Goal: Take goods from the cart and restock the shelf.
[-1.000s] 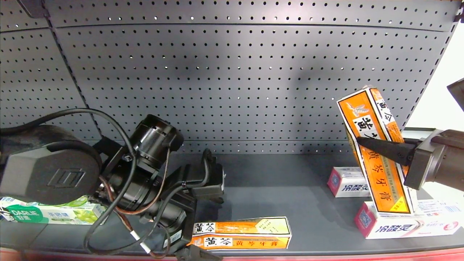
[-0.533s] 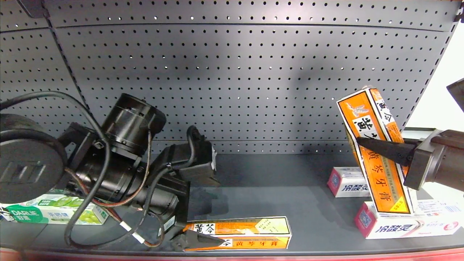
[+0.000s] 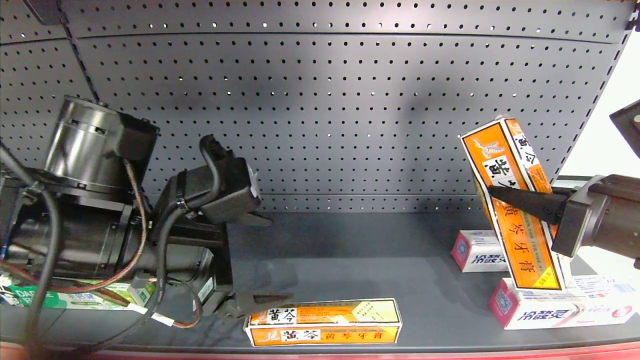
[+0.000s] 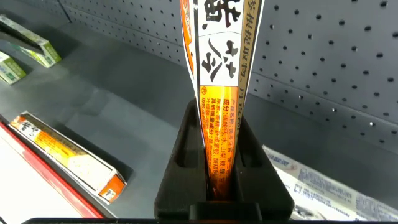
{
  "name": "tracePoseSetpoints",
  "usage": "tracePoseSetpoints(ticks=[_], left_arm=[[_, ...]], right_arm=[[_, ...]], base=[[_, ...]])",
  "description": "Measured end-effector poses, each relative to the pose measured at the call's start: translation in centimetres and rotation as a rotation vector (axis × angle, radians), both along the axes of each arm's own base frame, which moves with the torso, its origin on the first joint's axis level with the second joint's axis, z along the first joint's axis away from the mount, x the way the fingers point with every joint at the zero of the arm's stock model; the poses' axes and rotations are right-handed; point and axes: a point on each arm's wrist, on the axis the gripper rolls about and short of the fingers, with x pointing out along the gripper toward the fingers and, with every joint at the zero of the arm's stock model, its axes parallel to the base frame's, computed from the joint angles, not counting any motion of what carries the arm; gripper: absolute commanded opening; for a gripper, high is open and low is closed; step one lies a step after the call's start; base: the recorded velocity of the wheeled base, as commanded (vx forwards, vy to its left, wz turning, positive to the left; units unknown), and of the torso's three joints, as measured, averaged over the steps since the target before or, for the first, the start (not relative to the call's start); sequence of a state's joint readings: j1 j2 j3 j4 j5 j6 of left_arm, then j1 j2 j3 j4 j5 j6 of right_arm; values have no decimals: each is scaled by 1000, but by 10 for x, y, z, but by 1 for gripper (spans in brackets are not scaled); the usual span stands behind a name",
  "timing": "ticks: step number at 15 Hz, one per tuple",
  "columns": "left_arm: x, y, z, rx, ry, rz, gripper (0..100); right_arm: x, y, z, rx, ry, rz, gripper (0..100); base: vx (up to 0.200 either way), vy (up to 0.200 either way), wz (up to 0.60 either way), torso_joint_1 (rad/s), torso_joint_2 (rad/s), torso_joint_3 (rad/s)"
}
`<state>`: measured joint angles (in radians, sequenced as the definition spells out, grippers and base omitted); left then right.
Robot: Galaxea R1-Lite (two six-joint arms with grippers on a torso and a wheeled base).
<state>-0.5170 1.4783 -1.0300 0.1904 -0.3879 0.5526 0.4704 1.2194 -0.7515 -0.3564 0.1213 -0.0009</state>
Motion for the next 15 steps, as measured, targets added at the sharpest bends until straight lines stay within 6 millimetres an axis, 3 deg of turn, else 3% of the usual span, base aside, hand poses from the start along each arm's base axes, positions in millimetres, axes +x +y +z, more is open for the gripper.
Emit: tracePoseSetpoints(ticks=[3,7,15], left_arm=[[-18,13,5,-23,-46,120,100],[-44,32,5,-93,-105,254,100],[-79,60,-2,-104,-207,386,100]], right_arm=[[8,8,8,-18,-28,19,0],[23,34,13,-78,6,80,0],[52,78,30,-202,19,167,0]], base=[[0,0,0,0,0,0],[0,0,0,0,0,0],[0,0,0,0,0,0]])
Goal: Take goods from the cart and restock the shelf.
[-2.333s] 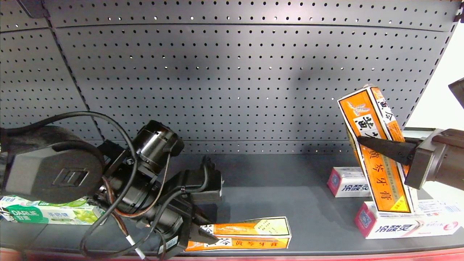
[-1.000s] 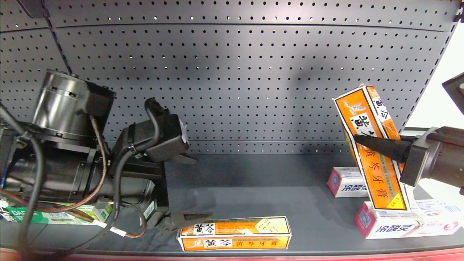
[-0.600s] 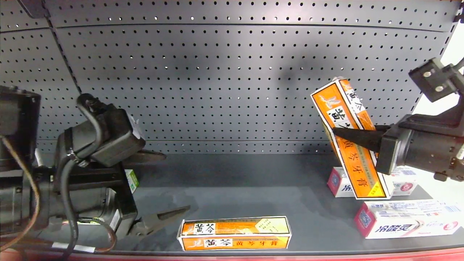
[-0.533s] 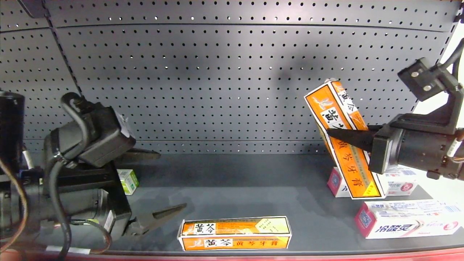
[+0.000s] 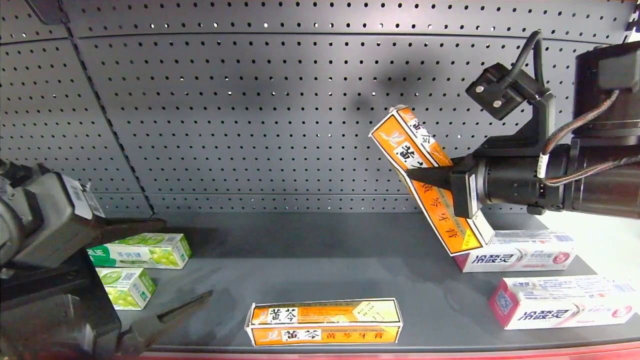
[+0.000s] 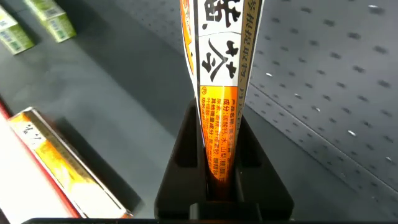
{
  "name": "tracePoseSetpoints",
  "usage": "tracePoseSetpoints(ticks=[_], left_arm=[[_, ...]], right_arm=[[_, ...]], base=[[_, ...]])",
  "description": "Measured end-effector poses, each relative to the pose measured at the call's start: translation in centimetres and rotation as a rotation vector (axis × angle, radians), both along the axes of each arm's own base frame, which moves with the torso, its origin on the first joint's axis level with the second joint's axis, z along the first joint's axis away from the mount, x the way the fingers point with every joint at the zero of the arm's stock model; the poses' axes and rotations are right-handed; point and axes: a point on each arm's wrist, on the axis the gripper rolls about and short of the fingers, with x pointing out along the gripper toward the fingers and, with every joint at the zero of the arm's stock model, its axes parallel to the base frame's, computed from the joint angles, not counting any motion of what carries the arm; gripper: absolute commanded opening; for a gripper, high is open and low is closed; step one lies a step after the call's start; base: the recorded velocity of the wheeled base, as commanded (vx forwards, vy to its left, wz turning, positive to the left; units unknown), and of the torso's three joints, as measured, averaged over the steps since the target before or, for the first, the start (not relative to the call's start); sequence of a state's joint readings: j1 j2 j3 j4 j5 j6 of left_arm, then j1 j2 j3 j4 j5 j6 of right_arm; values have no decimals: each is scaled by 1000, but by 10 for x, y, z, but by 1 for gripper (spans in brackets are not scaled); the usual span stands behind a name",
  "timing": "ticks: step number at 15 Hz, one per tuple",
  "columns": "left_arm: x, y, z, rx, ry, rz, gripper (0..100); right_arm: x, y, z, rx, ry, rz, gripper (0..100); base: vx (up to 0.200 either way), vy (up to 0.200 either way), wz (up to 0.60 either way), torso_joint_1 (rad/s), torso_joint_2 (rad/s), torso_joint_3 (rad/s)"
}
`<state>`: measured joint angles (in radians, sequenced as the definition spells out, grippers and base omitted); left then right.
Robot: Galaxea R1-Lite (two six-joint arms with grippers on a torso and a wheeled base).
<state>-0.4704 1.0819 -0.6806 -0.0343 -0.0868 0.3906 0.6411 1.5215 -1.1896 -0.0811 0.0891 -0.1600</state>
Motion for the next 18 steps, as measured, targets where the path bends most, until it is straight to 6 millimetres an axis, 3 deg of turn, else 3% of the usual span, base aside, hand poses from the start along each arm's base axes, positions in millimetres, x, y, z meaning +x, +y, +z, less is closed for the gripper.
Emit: tracePoseSetpoints(ticks=[5,12,18], left_arm=[[-22,26,-10,-42,-74,138,100],[-88,62,-49,-231,-146,487,100],[-123,72,-115,-261,-172,782,100]], right_arm=[[4,10,-1,-7,2,7,0],[13,25,7,9,-28,31,0],[14,27,10,17,-37,34,0]], base=[[0,0,0,0,0,0],[0,0,0,0,0,0],[0,0,0,0,0,0]])
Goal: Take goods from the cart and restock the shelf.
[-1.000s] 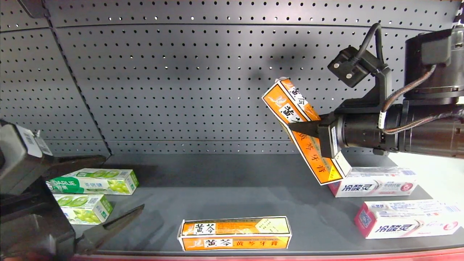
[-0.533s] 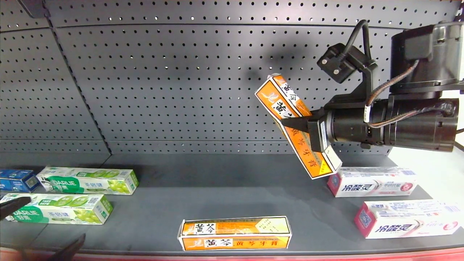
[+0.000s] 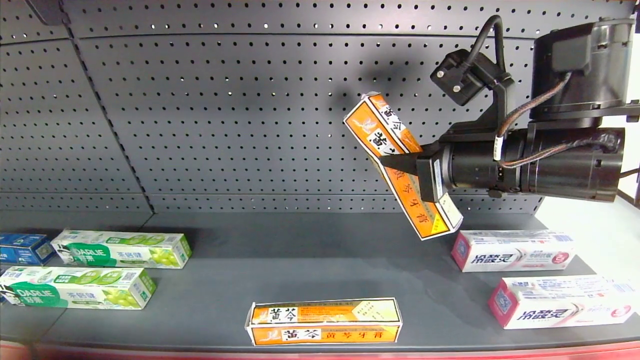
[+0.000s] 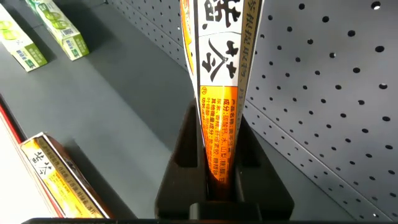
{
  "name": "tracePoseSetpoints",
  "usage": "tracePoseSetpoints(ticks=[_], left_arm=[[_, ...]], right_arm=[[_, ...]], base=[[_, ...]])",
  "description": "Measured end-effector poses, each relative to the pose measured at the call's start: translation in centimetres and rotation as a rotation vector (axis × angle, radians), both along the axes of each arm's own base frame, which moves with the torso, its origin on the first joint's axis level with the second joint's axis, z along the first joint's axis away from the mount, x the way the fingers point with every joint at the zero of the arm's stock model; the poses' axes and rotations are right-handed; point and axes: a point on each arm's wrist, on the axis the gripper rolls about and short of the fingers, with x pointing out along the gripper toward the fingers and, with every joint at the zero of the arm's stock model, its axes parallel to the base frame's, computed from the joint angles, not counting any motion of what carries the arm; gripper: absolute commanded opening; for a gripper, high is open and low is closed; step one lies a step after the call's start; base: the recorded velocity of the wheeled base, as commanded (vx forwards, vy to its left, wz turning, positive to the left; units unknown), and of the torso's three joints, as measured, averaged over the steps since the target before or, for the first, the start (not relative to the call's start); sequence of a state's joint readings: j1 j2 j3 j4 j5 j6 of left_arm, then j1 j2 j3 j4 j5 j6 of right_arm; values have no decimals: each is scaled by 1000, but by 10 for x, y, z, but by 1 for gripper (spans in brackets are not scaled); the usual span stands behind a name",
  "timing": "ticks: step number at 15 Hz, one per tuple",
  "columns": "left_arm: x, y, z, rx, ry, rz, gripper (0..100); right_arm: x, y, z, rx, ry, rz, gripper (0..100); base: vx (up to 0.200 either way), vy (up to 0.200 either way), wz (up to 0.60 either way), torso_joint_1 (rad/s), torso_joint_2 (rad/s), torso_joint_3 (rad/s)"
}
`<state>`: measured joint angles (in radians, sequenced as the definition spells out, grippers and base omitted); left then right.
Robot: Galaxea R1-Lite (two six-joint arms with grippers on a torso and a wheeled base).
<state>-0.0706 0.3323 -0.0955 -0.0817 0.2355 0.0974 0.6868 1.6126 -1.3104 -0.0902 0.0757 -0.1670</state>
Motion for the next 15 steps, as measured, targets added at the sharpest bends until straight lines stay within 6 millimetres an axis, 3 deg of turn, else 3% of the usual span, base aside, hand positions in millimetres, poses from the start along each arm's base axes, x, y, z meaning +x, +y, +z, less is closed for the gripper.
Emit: tracePoseSetpoints(ticks=[4,9,15], left_arm=[[-13,0,-28,9,-17,-83,100],[-20,-3,-36,-17,-58,-401,100],[-21,-3,-38,-74,-55,-411,100]], right_arm=[[-1,0,0,0,0,-2,0],[-2,3,-1,-1,3,9,0],[-2,2,3,19,-20,10,0]], base=[[0,0,0,0,0,0],[0,0,0,0,0,0],[0,0,0,0,0,0]])
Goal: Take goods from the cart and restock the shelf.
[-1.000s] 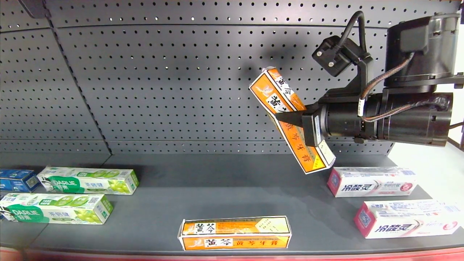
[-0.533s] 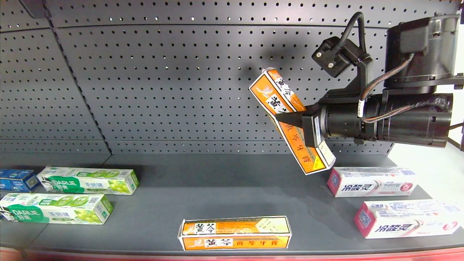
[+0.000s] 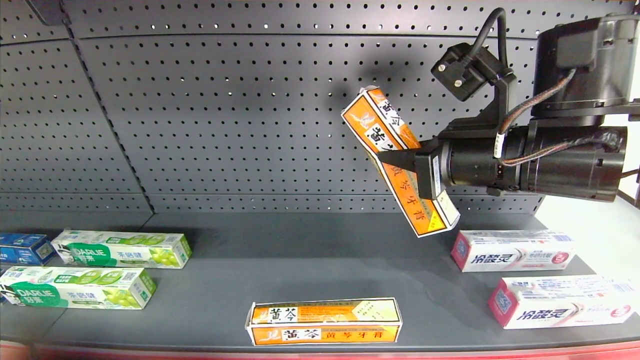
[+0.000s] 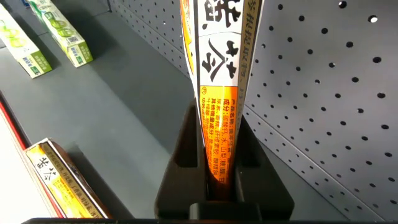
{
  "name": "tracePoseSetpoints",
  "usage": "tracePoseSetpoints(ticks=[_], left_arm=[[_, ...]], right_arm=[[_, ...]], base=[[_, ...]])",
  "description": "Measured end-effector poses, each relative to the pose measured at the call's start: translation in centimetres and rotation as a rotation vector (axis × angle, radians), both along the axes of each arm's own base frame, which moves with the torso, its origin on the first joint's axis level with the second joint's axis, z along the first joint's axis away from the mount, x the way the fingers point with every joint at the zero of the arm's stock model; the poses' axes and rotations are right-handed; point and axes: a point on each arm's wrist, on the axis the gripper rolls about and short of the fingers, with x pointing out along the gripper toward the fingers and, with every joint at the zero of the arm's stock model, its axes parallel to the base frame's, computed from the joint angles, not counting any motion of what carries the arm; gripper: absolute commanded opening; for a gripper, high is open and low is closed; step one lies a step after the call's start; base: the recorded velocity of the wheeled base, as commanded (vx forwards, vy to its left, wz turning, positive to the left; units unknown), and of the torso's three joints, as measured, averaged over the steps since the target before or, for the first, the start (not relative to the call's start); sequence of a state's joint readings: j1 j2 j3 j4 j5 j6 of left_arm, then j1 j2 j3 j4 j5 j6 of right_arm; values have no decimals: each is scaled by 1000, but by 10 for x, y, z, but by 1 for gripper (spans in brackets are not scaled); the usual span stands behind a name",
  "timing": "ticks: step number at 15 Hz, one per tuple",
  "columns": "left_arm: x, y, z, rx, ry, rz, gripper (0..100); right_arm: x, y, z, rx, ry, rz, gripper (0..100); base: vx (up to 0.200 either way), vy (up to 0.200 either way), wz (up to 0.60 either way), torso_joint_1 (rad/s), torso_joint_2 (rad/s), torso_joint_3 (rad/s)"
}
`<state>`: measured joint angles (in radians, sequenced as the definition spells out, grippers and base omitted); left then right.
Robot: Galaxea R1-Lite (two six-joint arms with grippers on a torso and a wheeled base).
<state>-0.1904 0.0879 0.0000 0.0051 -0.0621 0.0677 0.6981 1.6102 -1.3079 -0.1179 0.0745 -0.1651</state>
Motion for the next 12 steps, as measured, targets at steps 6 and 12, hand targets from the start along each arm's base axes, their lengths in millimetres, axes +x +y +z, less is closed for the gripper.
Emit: tracePoseSetpoints(ticks=[6,12], left_arm=[[0,-1,0,-40,7,69,100],[-4,-3,-1,-52,-53,220,100]], right_arm=[[0,4,3,41,-39,13,0],[1,8,1,39,-41,29,0]], base=[[0,0,0,0,0,0],[0,0,0,0,0,0]])
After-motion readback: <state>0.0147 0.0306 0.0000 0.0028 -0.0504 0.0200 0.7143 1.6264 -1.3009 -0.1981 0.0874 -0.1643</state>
